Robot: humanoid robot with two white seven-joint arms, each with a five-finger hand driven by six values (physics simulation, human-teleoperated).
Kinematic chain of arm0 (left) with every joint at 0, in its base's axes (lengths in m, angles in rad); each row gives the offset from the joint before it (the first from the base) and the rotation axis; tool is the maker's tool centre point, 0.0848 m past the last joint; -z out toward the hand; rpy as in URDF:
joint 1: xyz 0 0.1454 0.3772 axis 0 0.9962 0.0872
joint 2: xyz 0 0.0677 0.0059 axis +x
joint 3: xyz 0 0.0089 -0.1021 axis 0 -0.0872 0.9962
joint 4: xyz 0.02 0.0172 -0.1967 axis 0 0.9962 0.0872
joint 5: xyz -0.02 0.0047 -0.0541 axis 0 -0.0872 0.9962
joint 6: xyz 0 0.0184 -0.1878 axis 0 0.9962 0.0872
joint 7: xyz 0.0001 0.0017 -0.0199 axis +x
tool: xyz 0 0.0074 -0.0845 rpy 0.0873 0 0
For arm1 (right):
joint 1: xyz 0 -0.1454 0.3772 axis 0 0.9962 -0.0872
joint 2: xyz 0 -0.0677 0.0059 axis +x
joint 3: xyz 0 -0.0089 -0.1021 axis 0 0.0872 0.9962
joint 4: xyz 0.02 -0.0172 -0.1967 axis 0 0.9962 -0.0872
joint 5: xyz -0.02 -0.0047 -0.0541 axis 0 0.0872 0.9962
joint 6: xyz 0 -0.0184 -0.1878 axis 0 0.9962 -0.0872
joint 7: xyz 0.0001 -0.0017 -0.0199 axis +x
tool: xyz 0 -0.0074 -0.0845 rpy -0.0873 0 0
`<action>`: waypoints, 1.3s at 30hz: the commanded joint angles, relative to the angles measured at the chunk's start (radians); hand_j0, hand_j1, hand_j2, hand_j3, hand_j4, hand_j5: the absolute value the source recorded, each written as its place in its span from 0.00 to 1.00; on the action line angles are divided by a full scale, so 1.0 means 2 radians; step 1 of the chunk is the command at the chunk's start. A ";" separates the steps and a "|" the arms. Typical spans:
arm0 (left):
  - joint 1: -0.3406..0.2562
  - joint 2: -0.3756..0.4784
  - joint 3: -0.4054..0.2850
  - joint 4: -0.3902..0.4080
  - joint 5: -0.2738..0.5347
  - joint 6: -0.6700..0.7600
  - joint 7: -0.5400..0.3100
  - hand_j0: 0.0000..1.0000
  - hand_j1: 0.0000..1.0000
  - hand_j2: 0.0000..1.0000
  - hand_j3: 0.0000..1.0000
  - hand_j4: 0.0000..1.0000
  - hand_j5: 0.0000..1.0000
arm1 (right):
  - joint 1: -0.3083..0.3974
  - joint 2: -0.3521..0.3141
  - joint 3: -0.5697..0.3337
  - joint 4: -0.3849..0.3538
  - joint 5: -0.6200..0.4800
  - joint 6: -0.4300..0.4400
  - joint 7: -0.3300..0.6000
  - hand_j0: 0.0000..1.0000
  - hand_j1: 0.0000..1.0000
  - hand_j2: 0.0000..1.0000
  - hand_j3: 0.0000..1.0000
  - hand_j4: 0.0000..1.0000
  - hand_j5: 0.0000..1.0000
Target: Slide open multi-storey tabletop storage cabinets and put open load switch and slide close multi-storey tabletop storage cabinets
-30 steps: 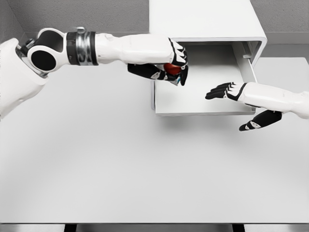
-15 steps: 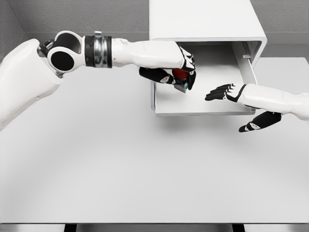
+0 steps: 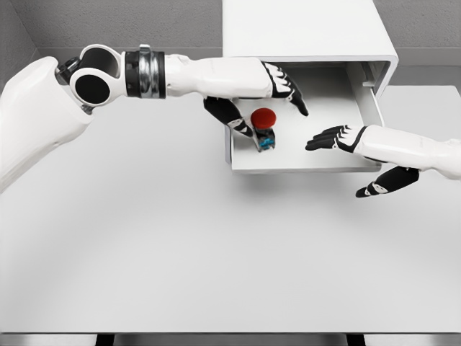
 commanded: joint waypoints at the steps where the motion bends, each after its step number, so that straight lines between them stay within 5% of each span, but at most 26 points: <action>1: 0.000 0.000 0.003 -0.004 0.007 0.001 0.002 1.00 1.00 1.00 1.00 1.00 1.00 | 0.000 -0.001 0.000 0.000 -0.004 0.001 -0.001 1.00 1.00 1.00 1.00 1.00 1.00; 14: 0.002 0.020 0.005 -0.076 0.046 0.001 0.003 1.00 1.00 1.00 1.00 1.00 1.00 | 0.000 0.002 0.000 0.000 -0.004 0.001 0.000 1.00 1.00 1.00 1.00 1.00 1.00; 22: 0.010 0.156 0.006 -0.197 0.152 0.001 0.002 1.00 1.00 1.00 1.00 1.00 1.00 | -0.001 0.004 0.002 0.000 -0.004 0.001 -0.014 1.00 1.00 1.00 1.00 1.00 1.00; 24: 0.033 0.186 0.010 -0.203 0.181 0.001 0.002 1.00 1.00 1.00 1.00 1.00 1.00 | -0.002 0.006 0.003 0.000 -0.004 0.001 -0.012 1.00 1.00 1.00 1.00 1.00 1.00; 28: 0.169 0.225 0.141 -0.202 0.185 0.001 0.002 1.00 1.00 1.00 1.00 1.00 1.00 | -0.002 0.008 0.003 0.000 -0.004 0.001 -0.012 1.00 1.00 1.00 1.00 1.00 1.00; 39: 0.307 0.251 0.185 -0.179 0.208 0.001 -0.003 1.00 1.00 1.00 1.00 1.00 1.00 | -0.006 0.028 0.001 0.005 -0.001 0.001 -0.006 1.00 1.00 1.00 1.00 1.00 1.00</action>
